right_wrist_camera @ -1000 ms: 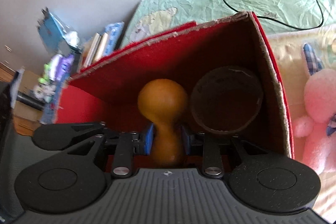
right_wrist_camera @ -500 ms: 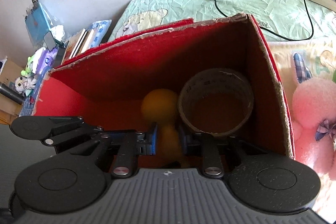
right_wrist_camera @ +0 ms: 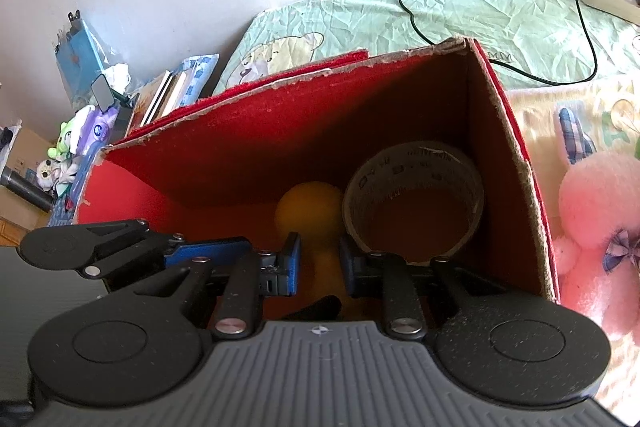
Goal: Organize objects
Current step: 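Lower the gourd toy beside the tape roll and open the right tool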
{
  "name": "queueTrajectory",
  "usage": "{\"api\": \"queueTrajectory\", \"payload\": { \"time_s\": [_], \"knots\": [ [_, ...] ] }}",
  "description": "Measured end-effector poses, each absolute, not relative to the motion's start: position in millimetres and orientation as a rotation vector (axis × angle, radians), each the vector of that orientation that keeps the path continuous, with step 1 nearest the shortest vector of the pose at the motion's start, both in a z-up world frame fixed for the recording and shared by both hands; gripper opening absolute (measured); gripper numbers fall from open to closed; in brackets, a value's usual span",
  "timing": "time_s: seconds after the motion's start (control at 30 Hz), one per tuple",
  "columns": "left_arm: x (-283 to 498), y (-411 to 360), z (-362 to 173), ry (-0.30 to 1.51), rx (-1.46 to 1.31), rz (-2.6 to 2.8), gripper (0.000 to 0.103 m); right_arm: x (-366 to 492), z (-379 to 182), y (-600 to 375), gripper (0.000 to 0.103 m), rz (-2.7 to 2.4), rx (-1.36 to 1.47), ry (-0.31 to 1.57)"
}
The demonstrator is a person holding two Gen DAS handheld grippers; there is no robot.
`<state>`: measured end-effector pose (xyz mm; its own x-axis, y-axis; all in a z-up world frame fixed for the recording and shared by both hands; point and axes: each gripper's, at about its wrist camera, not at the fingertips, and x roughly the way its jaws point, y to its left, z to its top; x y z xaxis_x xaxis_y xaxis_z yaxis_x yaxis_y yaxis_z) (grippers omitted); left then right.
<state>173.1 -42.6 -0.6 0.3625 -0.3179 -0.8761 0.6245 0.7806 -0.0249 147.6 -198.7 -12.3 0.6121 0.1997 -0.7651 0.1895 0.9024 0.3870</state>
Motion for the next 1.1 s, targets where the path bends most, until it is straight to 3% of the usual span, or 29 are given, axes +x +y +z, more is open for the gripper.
{"api": "queueTrajectory", "payload": {
  "time_s": [1.1],
  "knots": [
    [171.3,-45.9,-4.1,1.029,0.35,-0.547,0.07,145.6,-12.5,-199.4,0.024,0.014,0.47,0.898]
  ]
}}
